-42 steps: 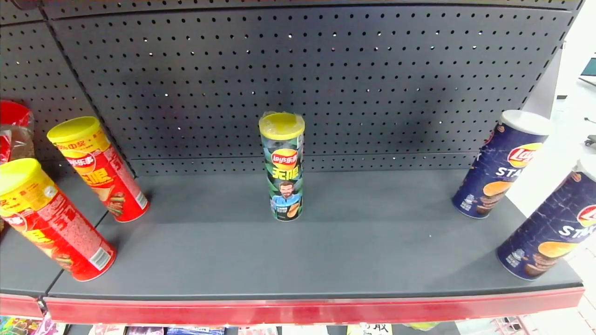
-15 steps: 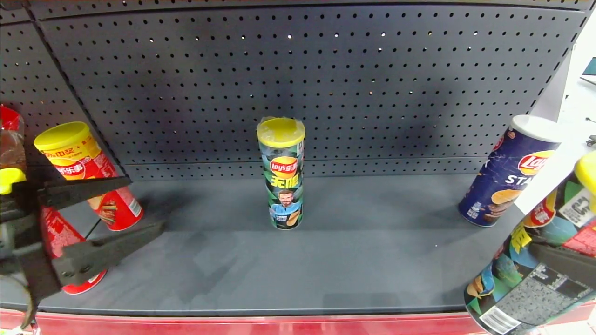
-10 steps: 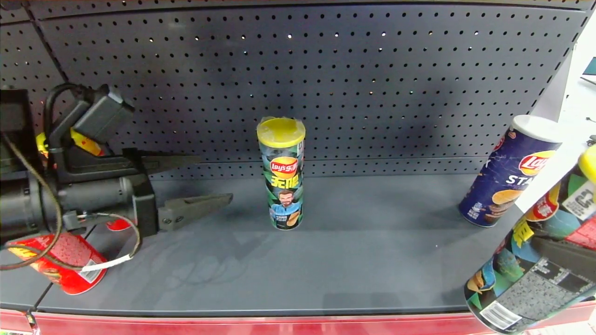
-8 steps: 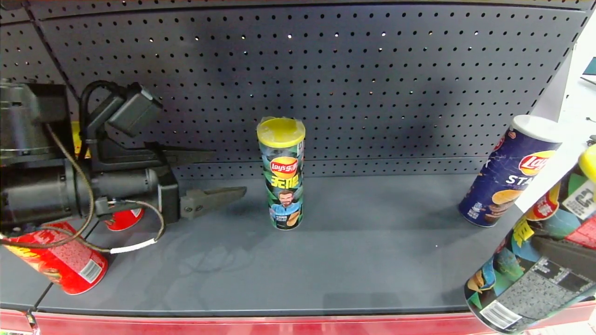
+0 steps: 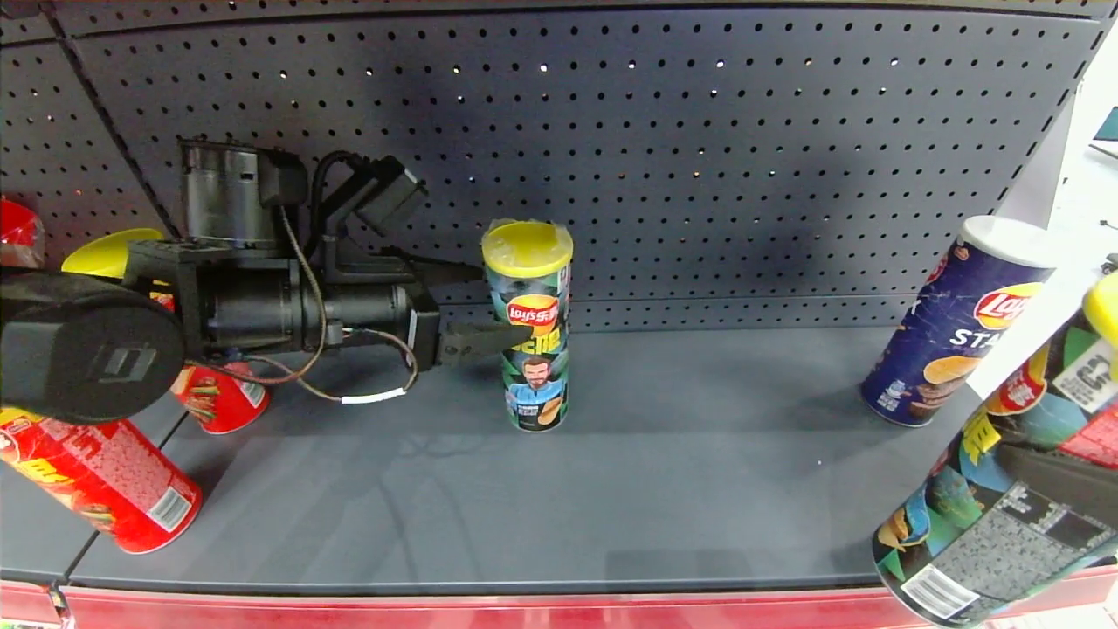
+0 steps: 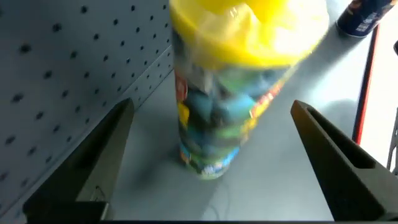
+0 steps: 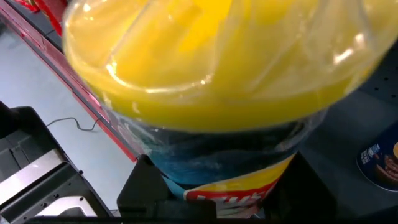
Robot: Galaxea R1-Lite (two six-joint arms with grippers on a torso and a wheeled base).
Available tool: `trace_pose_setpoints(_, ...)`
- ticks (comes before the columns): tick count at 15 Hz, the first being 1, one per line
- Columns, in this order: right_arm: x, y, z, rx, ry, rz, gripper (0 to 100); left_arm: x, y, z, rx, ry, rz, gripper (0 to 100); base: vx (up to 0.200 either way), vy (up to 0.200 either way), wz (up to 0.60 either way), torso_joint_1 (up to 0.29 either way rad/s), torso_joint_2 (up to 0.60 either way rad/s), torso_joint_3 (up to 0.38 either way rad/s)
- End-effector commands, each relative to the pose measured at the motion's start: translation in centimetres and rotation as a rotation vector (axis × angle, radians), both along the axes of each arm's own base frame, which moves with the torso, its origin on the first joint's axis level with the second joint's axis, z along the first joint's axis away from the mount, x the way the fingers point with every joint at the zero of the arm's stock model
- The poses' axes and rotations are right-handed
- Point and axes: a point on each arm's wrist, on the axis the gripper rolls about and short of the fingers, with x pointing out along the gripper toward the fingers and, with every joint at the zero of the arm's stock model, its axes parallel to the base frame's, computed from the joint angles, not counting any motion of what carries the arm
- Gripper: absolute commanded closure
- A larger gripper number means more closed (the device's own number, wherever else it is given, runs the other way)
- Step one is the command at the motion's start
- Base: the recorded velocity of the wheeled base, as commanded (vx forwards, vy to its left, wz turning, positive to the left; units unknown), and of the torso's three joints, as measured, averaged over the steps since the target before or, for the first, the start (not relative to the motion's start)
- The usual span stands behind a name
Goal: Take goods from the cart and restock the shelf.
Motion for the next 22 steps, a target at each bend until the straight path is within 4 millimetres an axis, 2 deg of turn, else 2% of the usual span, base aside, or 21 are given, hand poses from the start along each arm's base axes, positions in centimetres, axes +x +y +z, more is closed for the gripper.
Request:
trace_pose_setpoints(1,-0.1,0.0,0.0,0.000,-0.001,-0.001,100,1.5,-1.0,-0.9,0.001,0.009,-0.014,0,0.000,0.000,0.00,0.000,0.00,0.000)
trace_pose_setpoints(5,0.0,-0.1,0.0,-0.001,0.001,-0.009,100,2.2,-2.6,-0.8,-0.011,-0.002,-0.044,0,0.000,0.000,0.00,0.000,0.00,0.000)
trace_pose_setpoints(12,0.0,-0.1,0.0,-0.001,0.000,-0.009,100,3.0,-3.2,-1.5,-0.007,0.011,-0.051,0,0.000,0.000,0.00,0.000,0.00,0.000)
trace_pose_setpoints(13,0.0,-0.1,0.0,-0.001,0.000,-0.009,100,2.9,-3.4,-1.4,-0.010,0.014,-0.056,100,0.000,0.000,0.00,0.000,0.00,0.000)
trace_pose_setpoints(19,0.0,-0.1,-0.3,-0.006,0.011,-0.007,100,0.0,-4.9,0.6,-0.070,0.045,-0.110,100,0.000,0.000,0.00,0.000,0.00,0.000)
trace_pose_setpoints(22,0.2,0.0,-0.2,-0.003,0.007,-0.006,100,-2.1,-5.8,0.0,-0.054,0.068,-0.151,100,0.000,0.000,0.00,0.000,0.00,0.000)
